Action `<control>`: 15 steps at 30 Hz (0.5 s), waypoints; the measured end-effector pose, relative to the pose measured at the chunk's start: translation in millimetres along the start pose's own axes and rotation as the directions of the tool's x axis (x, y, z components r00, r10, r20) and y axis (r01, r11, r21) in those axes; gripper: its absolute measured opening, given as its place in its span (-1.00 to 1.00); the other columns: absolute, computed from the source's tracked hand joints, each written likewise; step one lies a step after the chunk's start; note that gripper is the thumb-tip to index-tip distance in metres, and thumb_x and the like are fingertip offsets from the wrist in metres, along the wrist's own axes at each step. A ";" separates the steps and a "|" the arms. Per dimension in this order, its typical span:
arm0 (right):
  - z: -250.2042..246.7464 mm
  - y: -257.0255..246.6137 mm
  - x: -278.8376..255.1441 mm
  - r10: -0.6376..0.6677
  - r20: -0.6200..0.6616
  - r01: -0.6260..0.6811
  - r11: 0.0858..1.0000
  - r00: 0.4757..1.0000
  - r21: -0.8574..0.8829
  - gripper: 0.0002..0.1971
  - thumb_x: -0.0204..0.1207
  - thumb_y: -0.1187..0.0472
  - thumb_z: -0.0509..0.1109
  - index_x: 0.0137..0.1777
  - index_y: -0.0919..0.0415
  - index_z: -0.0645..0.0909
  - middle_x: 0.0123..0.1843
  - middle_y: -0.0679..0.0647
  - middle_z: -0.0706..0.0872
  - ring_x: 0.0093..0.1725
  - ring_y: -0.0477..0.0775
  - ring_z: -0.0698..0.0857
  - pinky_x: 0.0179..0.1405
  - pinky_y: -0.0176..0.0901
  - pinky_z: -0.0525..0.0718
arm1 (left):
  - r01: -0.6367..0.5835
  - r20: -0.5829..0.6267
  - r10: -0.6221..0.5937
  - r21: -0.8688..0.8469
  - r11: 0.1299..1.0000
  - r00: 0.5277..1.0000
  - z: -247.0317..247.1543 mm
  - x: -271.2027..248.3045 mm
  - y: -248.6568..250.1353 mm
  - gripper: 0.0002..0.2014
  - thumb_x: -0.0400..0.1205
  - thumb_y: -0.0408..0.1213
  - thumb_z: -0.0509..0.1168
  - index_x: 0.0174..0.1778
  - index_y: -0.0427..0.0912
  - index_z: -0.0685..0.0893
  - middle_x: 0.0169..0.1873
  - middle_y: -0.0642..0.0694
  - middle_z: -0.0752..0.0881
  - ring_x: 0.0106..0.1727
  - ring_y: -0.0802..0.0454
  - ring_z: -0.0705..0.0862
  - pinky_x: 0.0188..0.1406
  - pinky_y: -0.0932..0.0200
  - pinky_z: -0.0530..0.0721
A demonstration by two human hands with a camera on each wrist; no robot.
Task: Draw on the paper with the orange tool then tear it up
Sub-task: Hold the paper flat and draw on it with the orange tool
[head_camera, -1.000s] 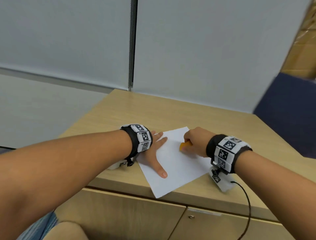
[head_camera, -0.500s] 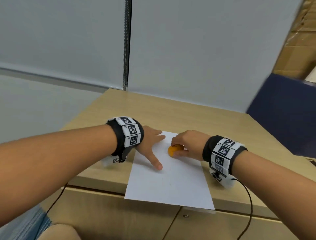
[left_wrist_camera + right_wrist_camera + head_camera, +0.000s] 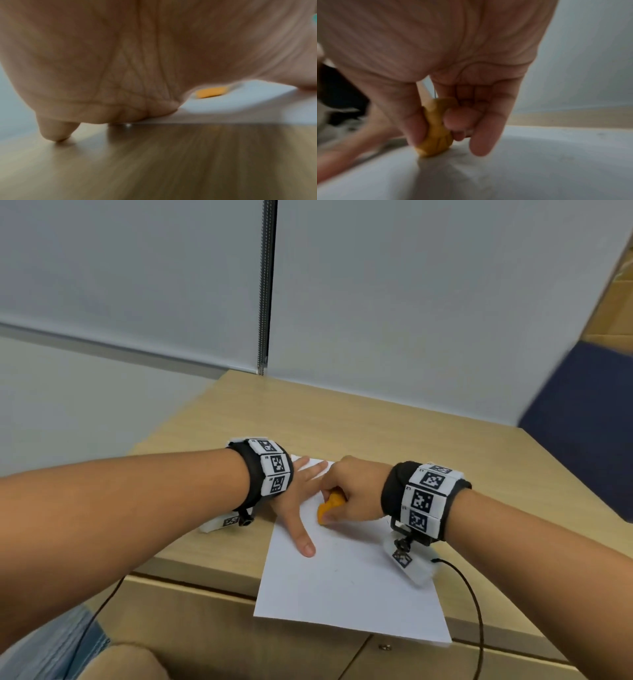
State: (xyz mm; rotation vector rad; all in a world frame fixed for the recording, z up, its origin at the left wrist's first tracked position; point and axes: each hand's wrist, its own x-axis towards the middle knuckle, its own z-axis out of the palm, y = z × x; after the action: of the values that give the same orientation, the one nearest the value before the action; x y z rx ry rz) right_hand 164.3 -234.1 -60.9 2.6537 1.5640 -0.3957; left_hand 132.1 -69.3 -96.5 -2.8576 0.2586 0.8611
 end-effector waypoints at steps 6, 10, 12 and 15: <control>-10.3 -6.6 16.1 0.095 0.032 -0.095 0.995 0.995 -0.006 -0.74 0.47 0.06 0.47 -0.40 0.11 0.59 -0.49 0.00 0.67 -0.47 0.10 0.74 -0.32 0.03 0.86 | -0.019 -0.018 0.019 0.015 1.000 1.000 -1.9 -1.7 2.8 0.38 0.16 0.63 0.40 0.74 0.22 -0.27 0.76 0.07 -0.30 0.74 -0.25 -0.36 0.67 -0.47 -0.13; -9.8 -9.5 9.5 0.048 0.150 -0.074 0.982 0.988 0.174 -0.73 0.47 0.08 0.61 -0.37 0.07 0.63 -0.45 -0.05 0.66 -0.51 0.02 0.76 -0.36 0.04 0.87 | -0.009 -0.018 0.009 -0.025 1.000 1.000 -1.5 -3.6 0.7 0.34 0.10 0.66 0.38 0.71 0.36 -0.20 0.76 0.10 -0.29 0.73 -0.26 -0.40 0.66 -0.48 -0.18; -17.3 5.3 19.6 0.158 0.056 -0.164 0.975 0.986 0.148 -0.76 0.48 0.05 0.58 -0.32 0.13 0.68 -0.38 0.02 0.73 -0.45 0.08 0.83 -0.38 -0.02 0.87 | 0.015 -0.025 -0.015 -0.012 1.000 1.000 0.9 -1.1 -0.2 0.52 -0.07 0.73 0.31 0.64 0.32 -0.48 0.71 0.10 -0.45 0.72 -0.27 -0.43 0.64 -0.52 -0.19; -11.4 -5.0 19.3 0.095 0.061 -0.099 0.992 0.994 0.074 -0.82 0.46 0.05 0.51 -0.28 0.12 0.70 -0.39 0.03 0.77 -0.48 0.04 0.82 -0.37 -0.06 0.86 | -0.004 -0.017 0.004 -0.005 1.000 1.000 -3.1 -2.1 2.4 0.47 0.00 0.70 0.34 0.72 0.25 -0.29 0.75 0.06 -0.30 0.75 -0.28 -0.33 0.67 -0.46 -0.12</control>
State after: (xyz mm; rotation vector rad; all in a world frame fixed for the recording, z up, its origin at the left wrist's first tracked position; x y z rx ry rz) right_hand 171.2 -213.3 -54.0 2.7357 1.4259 -0.5323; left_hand 131.5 -72.0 -93.0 -2.8707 0.2644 0.8395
